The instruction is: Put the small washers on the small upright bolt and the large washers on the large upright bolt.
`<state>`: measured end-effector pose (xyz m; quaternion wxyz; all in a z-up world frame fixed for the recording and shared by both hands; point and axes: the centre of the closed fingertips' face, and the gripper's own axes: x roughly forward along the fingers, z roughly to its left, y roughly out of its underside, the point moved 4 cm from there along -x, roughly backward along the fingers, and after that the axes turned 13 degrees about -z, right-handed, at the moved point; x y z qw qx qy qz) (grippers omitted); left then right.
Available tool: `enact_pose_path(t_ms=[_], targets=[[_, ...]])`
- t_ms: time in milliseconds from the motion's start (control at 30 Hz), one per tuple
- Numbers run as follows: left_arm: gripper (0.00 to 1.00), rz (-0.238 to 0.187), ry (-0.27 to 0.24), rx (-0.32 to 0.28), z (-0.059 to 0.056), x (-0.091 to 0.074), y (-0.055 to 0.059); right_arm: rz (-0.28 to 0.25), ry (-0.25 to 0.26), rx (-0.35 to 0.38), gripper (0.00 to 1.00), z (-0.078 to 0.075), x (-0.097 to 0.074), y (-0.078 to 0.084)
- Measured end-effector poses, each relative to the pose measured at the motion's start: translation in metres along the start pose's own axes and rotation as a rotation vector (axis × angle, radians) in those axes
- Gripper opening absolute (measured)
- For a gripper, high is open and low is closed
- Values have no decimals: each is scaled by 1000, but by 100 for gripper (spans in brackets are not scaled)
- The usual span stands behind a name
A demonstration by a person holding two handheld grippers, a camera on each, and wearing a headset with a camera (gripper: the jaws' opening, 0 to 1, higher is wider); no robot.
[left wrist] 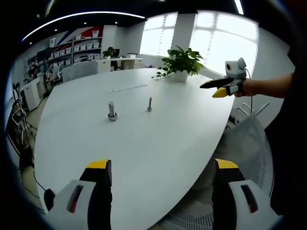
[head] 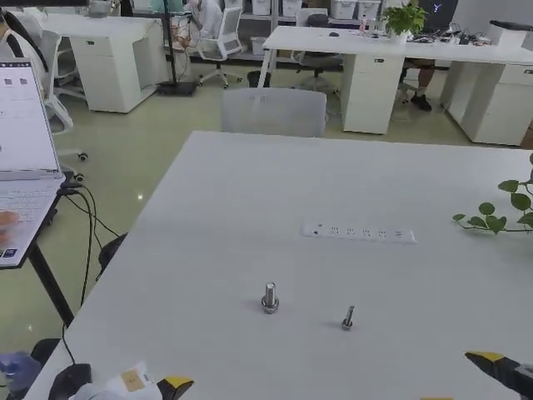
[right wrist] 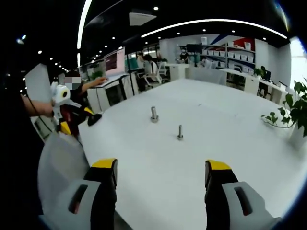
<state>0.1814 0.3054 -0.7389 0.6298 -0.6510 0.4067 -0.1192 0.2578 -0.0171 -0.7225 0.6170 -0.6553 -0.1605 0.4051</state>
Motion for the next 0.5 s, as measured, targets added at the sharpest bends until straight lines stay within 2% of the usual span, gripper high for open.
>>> enact_pose_path(t_ms=[167,333,433,500], targets=[[88,-18,-12,-5,-2,-1,7,24,-36,41,80,10,-5,18],[91,-35,-7,-12,-1,1,14,15,-49,23,88,16,-5,29],[92,-21,2,-17,-1,4,19,21,-45,-5,92,16,-6,32],[92,-14,9,-7,-3,6,17,17,-48,-5,98,17,-7,33]])
